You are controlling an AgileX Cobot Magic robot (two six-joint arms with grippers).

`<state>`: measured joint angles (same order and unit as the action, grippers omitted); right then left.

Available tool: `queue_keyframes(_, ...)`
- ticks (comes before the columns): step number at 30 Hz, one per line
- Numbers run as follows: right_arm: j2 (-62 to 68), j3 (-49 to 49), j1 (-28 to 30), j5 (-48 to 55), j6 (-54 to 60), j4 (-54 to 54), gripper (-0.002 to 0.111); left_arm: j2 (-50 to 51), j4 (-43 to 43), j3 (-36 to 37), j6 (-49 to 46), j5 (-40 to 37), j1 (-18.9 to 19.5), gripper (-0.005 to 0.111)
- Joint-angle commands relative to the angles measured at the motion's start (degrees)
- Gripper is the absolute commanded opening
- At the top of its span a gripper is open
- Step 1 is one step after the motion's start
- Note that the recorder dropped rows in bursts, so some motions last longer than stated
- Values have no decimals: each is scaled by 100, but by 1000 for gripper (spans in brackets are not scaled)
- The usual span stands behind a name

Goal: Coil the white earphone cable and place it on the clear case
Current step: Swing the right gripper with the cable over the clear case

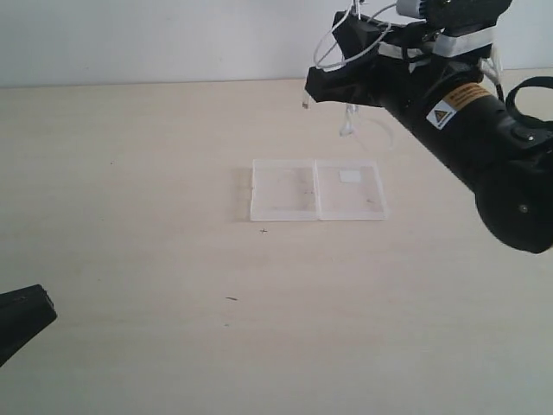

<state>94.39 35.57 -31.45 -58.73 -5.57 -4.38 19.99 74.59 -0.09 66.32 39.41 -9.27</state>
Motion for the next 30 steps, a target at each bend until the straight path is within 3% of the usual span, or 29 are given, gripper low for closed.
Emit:
queue_keyframes(1, 262, -43, -294, -398, 43, -502, 0, -33, -23, 9, 11, -16, 18, 0)
queue_keyframes(10, 810, 159, -488, -668, -531, -1204, 0, -33, -23, 9, 11, -16, 18, 0)
queue_keyframes(30, 2123, 1337, -521, -376, -1563, -966, 0, -33, -23, 9, 11, -16, 18, 0)
